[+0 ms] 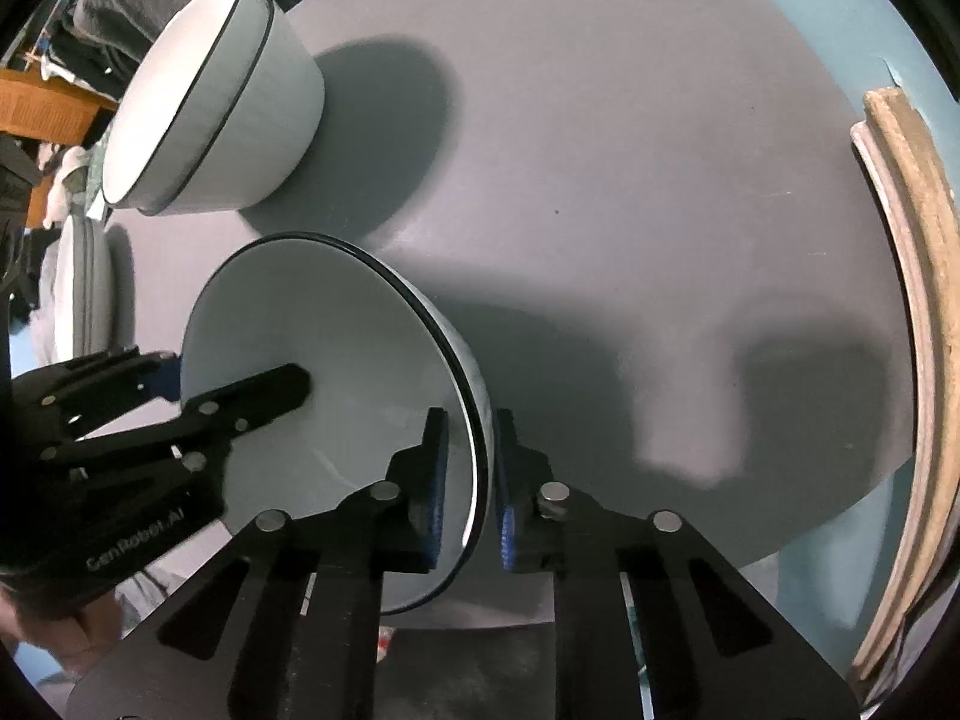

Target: Organize plates and bowls

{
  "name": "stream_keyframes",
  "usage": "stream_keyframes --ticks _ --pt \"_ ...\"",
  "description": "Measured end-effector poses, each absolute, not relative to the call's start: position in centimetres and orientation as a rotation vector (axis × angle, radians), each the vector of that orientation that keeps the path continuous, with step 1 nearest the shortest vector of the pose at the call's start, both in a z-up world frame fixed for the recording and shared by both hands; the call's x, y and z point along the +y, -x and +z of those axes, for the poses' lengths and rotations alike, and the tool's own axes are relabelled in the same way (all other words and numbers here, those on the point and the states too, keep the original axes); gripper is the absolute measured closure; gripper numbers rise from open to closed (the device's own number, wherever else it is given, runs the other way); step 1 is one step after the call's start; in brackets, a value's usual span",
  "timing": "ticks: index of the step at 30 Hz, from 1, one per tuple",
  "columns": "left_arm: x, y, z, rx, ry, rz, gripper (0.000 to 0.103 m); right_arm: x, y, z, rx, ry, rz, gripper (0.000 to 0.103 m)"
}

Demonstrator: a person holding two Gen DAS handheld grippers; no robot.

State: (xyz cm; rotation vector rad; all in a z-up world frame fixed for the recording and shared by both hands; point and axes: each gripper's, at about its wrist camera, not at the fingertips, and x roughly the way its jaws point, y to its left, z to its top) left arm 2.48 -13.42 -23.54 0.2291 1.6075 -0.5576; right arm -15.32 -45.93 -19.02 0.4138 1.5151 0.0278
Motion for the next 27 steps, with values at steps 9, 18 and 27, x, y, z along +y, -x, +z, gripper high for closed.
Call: stream_keyframes --ticks 9,18,27 --pt "-12.5 -2.5 -23.3 1.602 -0.240 -0.555 0.093 -46.1 15.2 -18.4 1.511 -0.421 0.015 0.094" --pt "-10.5 -2.8 -22.2 1.610 -0.210 -0.530 0.093 -46.4 14.9 -17.2 1.510 -0.441 0.021 0.095" --pt "-9.0 -3.3 -19.4 1.600 -0.164 -0.496 0.093 -46.0 13.8 -14.7 1.495 -0.423 0.020 0.095"
